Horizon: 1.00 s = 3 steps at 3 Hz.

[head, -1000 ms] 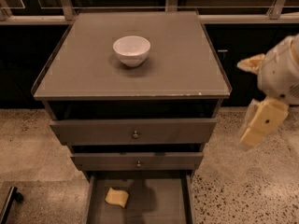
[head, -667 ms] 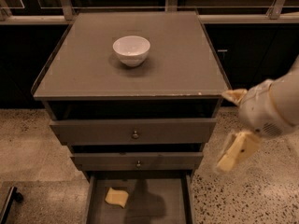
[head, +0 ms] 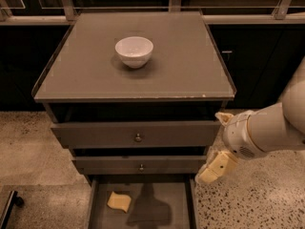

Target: Pick sponge from bottom drawer and place on counter

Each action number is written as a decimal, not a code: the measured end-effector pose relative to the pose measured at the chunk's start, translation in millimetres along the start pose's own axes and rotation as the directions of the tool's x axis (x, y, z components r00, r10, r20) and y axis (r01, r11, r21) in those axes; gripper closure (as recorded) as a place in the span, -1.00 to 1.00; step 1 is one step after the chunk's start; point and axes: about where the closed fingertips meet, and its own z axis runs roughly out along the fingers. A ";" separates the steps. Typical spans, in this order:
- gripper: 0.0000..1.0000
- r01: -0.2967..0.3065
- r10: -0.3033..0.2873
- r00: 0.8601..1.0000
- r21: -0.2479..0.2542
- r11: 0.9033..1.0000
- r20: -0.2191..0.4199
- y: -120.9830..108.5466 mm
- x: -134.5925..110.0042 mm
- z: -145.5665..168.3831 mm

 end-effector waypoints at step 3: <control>-1.00 -0.065 0.091 0.972 -0.125 0.990 0.215 39.9 -8.1 87.3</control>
Offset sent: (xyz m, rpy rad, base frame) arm -0.0040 0.0526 -0.0770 0.2992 0.0400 0.0267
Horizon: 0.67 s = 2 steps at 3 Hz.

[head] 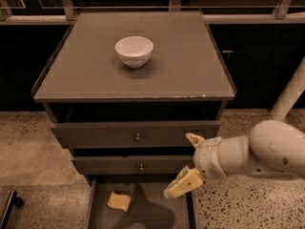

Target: Pick sponge from bottom drawer and place on counter

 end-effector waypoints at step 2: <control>-1.00 -0.031 0.037 0.993 -0.057 0.998 0.110 15.1 -2.6 59.7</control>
Offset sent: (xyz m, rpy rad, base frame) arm 0.0033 0.0375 -0.0289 0.0996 0.0042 0.0114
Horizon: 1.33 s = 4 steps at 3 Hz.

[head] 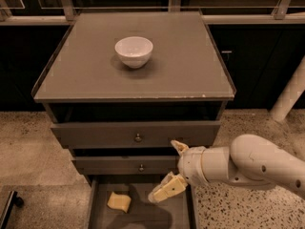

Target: Pick sponge from bottom drawer and place on counter

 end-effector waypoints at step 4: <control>-1.00 0.043 -0.029 0.990 0.095 0.995 -0.137 -4.2 67.5 65.7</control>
Offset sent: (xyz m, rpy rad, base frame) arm 0.0043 0.0136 -0.1021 -0.2222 -0.0393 -0.0457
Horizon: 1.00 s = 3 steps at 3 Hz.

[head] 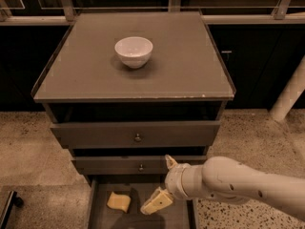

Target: Pick sponge from bottom drawer and place on counter

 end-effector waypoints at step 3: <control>-1.00 -0.060 0.060 0.998 0.023 0.998 -0.010 20.1 31.1 53.9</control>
Offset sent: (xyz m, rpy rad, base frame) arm -0.0169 0.0155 -0.0596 -0.0252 0.0061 -0.1175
